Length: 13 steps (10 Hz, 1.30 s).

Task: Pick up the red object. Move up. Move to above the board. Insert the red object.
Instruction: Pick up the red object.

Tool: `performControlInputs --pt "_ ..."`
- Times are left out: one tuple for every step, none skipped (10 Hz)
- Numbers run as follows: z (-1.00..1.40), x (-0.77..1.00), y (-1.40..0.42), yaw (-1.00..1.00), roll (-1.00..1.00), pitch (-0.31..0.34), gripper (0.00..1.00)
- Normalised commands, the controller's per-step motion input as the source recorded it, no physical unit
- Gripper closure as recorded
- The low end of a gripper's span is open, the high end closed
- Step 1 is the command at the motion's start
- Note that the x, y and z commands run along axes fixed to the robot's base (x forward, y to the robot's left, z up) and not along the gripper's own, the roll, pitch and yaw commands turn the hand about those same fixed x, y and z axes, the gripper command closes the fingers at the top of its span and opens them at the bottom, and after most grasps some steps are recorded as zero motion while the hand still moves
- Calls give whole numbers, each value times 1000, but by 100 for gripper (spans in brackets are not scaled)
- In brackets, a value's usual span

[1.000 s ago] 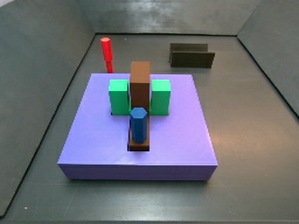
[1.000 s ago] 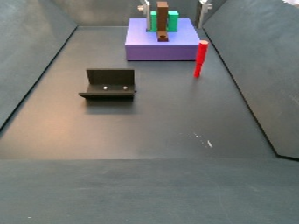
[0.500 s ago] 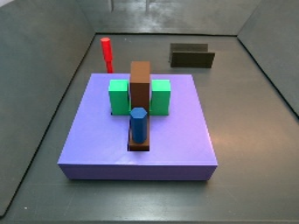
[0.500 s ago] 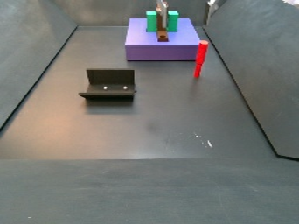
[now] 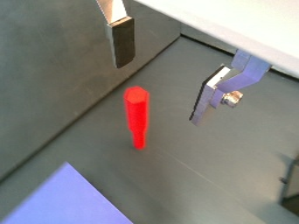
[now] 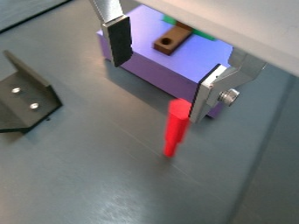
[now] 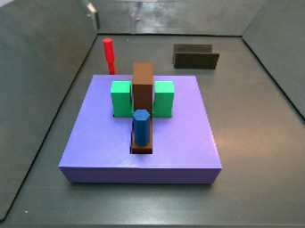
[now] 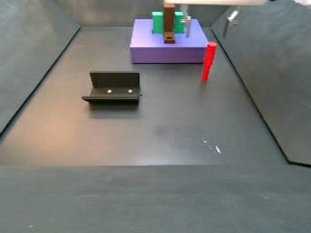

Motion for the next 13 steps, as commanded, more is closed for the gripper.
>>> performControlInputs --pt "-57 -734 -97 -229 0 -259 0" --pt "-134 -274 -97 -3 0 -179 0" --pt "-283 -74 -83 0 11 -123 0" --pt "-286 -3 -46 29 0 -124 0" --pt "-229 0 -17 54 0 -56 0" --pt "-214 237 -14 51 21 0 0" --pt "-240 126 0 109 0 0 0" --pt "-197 57 0 220 0 0 0" --pt "-194 123 -26 246 0 0 0" --pt "-223 171 0 263 0 0 0" --pt "-234 117 0 263 0 0 0" --pt "-226 14 0 297 9 0 0" --pt "-231 0 0 226 4 -6 0"
